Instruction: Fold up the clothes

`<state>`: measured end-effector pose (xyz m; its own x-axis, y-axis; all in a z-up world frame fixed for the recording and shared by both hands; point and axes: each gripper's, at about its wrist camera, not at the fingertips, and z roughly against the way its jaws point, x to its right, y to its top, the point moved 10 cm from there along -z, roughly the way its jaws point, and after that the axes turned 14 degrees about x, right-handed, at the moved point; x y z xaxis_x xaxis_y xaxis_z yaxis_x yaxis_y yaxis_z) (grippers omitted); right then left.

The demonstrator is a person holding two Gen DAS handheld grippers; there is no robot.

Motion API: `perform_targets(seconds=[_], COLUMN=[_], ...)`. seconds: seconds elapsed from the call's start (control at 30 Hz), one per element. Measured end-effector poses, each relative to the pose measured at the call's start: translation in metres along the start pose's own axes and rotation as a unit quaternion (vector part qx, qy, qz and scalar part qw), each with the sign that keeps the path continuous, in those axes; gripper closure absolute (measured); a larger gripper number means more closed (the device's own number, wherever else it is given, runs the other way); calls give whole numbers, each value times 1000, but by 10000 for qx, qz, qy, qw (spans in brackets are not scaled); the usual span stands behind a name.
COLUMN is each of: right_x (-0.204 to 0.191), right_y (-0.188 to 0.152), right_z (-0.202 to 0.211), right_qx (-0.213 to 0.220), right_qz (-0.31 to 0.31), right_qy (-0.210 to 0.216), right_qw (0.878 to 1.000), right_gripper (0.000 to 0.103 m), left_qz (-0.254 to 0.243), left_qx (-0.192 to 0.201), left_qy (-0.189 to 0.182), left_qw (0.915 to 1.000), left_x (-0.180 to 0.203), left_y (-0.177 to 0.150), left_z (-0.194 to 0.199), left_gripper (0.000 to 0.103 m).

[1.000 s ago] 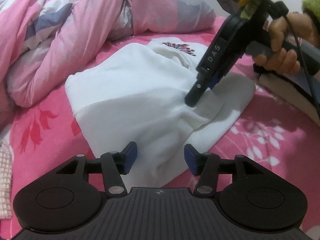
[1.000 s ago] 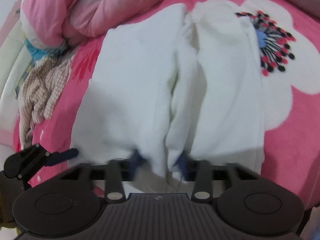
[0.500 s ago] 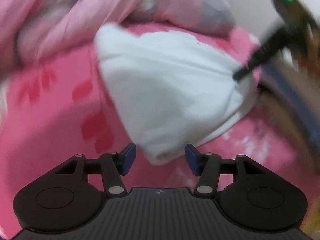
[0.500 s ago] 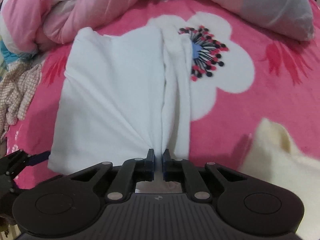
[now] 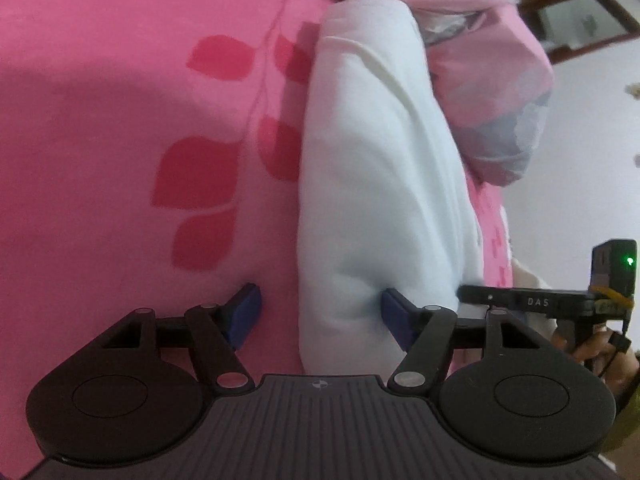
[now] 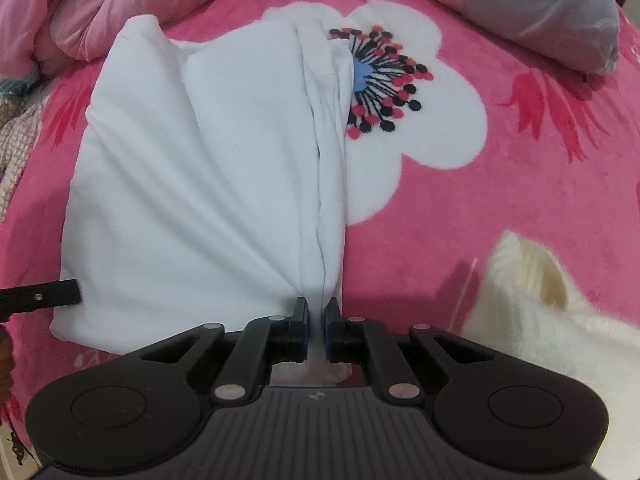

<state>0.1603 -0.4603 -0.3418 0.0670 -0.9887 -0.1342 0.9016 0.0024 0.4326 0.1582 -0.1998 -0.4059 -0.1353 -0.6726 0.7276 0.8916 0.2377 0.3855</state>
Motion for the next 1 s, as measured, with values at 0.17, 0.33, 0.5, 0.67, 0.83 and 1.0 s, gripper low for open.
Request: perform_targets(seconds=[0.17, 0.33, 0.5, 0.67, 0.83, 1.0], right_x=[1, -1, -12, -49, -108, -183], right_y=[0, 1, 0, -15, -38, -70], right_z=[-1, 0, 4, 10, 11, 8], right_qx=[22, 43, 20, -92, -170, -354], right_qz=[-58, -67, -118, -313, -444, -677], right_qy=[-28, -174, -244, -200, -119, 153], right_qw=[10000, 9998, 9996, 9993, 9988, 9970], right_gripper=[96, 96, 96, 96, 96, 96], left_qz=[203, 461, 777, 854, 899, 778], left_qx=[-10, 56, 387, 408, 193, -52], left_qy=[-103, -205, -432, -526, -353, 47], left_qw=[9997, 9987, 9953, 9941, 9951, 9969], left_x=[5, 10, 5, -16, -61, -108], left_y=[-5, -7, 4, 15, 15, 9], left_z=[-7, -9, 22, 55, 103, 165], left_gripper=[62, 85, 90, 90, 90, 87])
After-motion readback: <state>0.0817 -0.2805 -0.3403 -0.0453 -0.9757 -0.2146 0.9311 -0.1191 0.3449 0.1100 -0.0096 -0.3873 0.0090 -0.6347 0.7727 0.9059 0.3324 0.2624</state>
